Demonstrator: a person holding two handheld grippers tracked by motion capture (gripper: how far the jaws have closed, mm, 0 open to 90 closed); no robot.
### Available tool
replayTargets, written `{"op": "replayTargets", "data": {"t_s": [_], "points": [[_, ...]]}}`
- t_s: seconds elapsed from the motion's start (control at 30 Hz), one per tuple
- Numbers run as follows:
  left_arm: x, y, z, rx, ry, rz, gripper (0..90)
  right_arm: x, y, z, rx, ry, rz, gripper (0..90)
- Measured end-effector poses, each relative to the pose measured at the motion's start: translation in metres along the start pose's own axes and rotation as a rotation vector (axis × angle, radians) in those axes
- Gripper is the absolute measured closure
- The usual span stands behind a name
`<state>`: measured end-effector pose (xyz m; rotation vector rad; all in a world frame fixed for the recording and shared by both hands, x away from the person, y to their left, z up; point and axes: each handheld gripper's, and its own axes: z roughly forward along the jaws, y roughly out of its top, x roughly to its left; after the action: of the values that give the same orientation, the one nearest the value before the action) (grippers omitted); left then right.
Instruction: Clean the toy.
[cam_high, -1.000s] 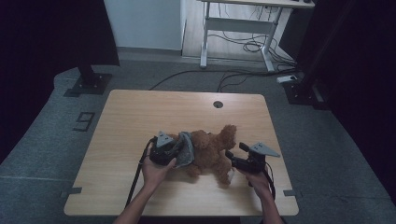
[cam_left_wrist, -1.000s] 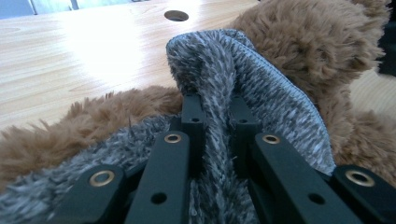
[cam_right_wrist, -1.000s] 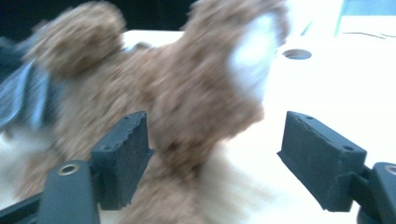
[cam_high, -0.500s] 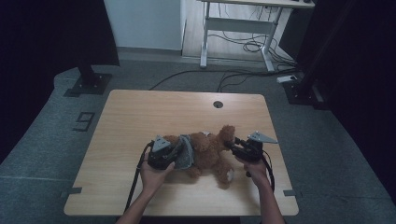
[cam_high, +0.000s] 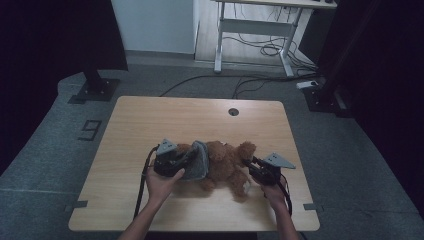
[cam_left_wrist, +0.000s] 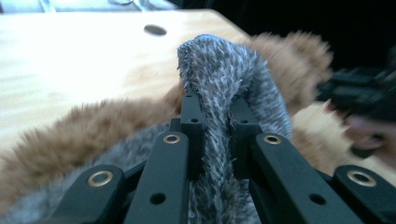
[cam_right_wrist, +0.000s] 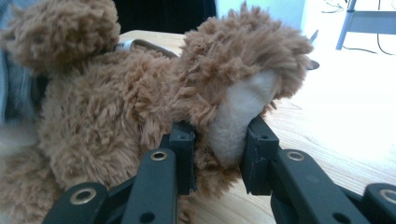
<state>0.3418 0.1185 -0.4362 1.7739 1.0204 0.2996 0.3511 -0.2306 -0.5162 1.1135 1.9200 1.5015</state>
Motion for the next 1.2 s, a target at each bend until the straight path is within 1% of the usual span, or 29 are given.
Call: {"op": "replayTargets", "data": {"t_s": [0.07,0.1,0.2,0.23,0.33,0.4,0.47,0.53,0.57,0.6,0.67,0.7,0.73,0.8,0.83,0.9,0.97,1.03,1.13,1.17,1.2], "points": [[-0.007,0.015,-0.005,-0.03,-0.009,0.017,79.8,-0.001,-0.001,-0.001,-0.009,0.008,0.001,69.4],[-0.01,0.021,-0.005,-0.035,-0.012,0.027,79.8,-0.001,-0.001,-0.001,-0.01,0.008,-0.002,69.4],[-0.026,0.043,0.002,-0.041,-0.031,0.069,79.7,-0.001,-0.001,-0.001,-0.012,0.006,-0.006,69.4],[-0.034,0.052,0.008,-0.037,-0.04,0.092,79.6,0.0,-0.001,-0.001,-0.013,0.005,-0.007,69.4],[-0.056,0.07,0.029,-0.019,-0.071,0.135,79.5,0.0,-0.001,-0.002,-0.015,0.004,-0.021,69.4],[-0.069,0.076,0.046,0.008,-0.096,0.142,79.3,0.0,-0.001,-0.001,-0.016,0.003,-0.02,69.4],[-0.082,0.079,0.068,0.045,-0.114,0.15,79.4,0.001,-0.001,-0.001,-0.019,0.004,-0.017,69.3],[-0.094,0.075,0.092,0.086,-0.104,0.165,79.3,0.001,-0.001,-0.002,-0.019,0.001,-0.021,69.3],[-0.095,0.073,0.1,0.1,-0.101,0.161,79.2,0.002,-0.001,-0.002,-0.019,0.001,-0.018,69.3],[-0.097,0.068,0.113,0.124,-0.092,0.155,79.2,0.002,-0.001,-0.002,-0.022,-0.002,-0.024,69.3],[-0.096,0.059,0.127,0.159,-0.066,0.159,79.0,0.003,-0.001,-0.003,-0.023,-0.007,-0.031,69.3],[-0.096,0.054,0.133,0.167,-0.053,0.164,79.0,0.003,-0.001,-0.003,-0.02,-0.01,-0.035,69.3],[-0.095,0.049,0.136,0.168,-0.033,0.18,79.0,0.003,-0.001,-0.003,-0.013,-0.012,-0.038,69.4],[-0.095,0.046,0.135,0.176,0.002,0.216,79.2,0.002,-0.004,-0.001,0.005,-0.014,-0.04,69.4],[-0.094,0.044,0.132,0.184,0.026,0.24,79.3,0.002,-0.004,-0.001,0.004,-0.013,-0.039,69.6],[-0.09,0.043,0.127,0.194,0.068,0.268,79.3,0.002,-0.004,-0.001,-0.003,-0.021,-0.04,69.9],[-0.083,0.042,0.12,0.196,0.09,0.265,79.3,0.002,-0.004,-0.002,-0.008,-0.026,-0.042,70.0],[-0.075,0.039,0.109,0.189,0.109,0.26,79.4,0.003,-0.004,-0.002,-0.01,-0.028,-0.048,70.1],[-0.063,0.036,0.09,0.177,0.155,0.275,79.4,0.002,-0.004,-0.002,-0.008,-0.028,-0.051,70.0],[-0.056,0.035,0.081,0.179,0.168,0.265,79.5,0.002,-0.004,-0.002,-0.007,-0.029,-0.05,70.0],[-0.049,0.034,0.075,0.181,0.172,0.245,79.5,0.001,-0.005,-0.002,-0.008,-0.028,-0.045,70.0]]}}
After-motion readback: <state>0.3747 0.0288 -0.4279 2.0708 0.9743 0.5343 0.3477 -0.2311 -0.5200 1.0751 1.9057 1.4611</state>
